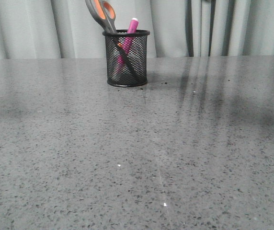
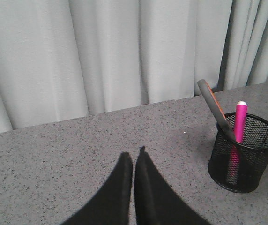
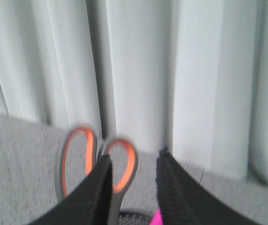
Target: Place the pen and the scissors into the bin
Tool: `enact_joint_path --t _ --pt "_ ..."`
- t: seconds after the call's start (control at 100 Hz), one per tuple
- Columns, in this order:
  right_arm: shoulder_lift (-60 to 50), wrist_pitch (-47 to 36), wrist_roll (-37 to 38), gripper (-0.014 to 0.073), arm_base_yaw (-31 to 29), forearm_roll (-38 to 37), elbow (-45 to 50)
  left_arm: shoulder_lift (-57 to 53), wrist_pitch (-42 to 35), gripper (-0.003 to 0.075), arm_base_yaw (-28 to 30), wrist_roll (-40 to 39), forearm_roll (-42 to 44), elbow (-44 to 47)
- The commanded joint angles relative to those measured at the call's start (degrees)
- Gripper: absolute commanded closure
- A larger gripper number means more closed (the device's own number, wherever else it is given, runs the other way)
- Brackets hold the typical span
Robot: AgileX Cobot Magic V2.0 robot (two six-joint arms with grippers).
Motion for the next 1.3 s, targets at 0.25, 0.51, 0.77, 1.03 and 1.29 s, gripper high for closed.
enact_joint_path --t 0.25,0.51,0.77,1.03,1.29 --pt "-19.8 7.8 -7.1 0.0662 -8.6 -0.5 3.0 -2.6 0.4 0.074 0.2 -0.7 1.1 -1.4" --pt "-36.0 0.9 -7.1 0.0662 -17.4 -0.1 24.9 -11.3 -5.0 0.0739 0.2 10.6 -10.8 9.2" --pt "-55.1 -6.0 -7.0 0.0662 -18.1 1.7 48.7 -25.2 -7.5 0.0739 0.2 24.6 -27.1 26.0" --pt "-72.7 -7.0 -7.0 0.0662 -18.1 7.2 62.3 -41.4 -11.7 0.0739 0.2 22.1 -27.1 36.5" --pt "-80.3 -7.0 -7.0 0.0662 -18.1 7.2 65.6 -53.3 -14.8 0.0739 0.2 20.0 -27.1 39.6"
